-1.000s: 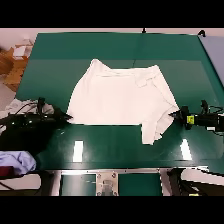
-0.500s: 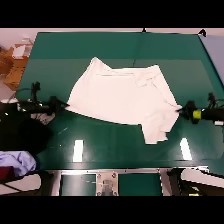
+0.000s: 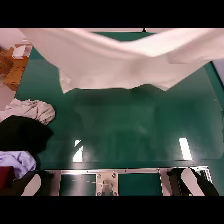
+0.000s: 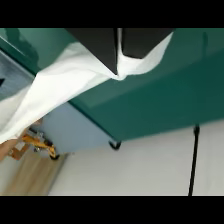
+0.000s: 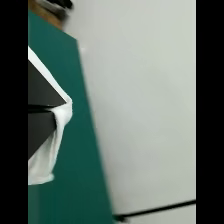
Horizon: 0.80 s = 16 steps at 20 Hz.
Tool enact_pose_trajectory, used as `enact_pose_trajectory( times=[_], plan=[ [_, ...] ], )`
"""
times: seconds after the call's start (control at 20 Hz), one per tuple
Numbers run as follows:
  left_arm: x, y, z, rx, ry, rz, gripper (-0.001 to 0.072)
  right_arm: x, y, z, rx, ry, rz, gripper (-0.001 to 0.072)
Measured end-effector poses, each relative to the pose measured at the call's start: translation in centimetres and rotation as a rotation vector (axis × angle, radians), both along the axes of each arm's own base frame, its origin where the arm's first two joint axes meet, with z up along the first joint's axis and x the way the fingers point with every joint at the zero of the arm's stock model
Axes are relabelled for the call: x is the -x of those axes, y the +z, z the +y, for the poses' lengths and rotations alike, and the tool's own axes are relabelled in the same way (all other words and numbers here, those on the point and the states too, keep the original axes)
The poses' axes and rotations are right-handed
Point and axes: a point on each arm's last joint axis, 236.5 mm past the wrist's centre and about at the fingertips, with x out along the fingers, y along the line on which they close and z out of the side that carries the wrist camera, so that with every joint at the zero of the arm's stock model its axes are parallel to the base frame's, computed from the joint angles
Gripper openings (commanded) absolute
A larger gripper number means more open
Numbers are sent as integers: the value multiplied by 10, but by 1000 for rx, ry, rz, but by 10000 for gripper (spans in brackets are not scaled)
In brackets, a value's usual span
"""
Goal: Fold the shirts.
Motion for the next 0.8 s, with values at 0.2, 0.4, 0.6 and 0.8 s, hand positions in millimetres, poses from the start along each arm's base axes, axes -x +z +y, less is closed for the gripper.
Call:
enact_pose_trajectory(
  times=[0.2,0.4,0.6,0.8],
  plan=[
    [87,100,-20,-43,61,-286,25,81,101,40,209,-148,-295,13],
    [93,108,-1,-79,212,-270,25,98,110,43,262,-210,-327,13],
    [32,43,34,-103,301,-30,24,51,44,11,139,-176,-165,13],
    [-55,-84,56,-67,253,283,25,-34,-84,-2,-11,-48,91,14]
  ],
)
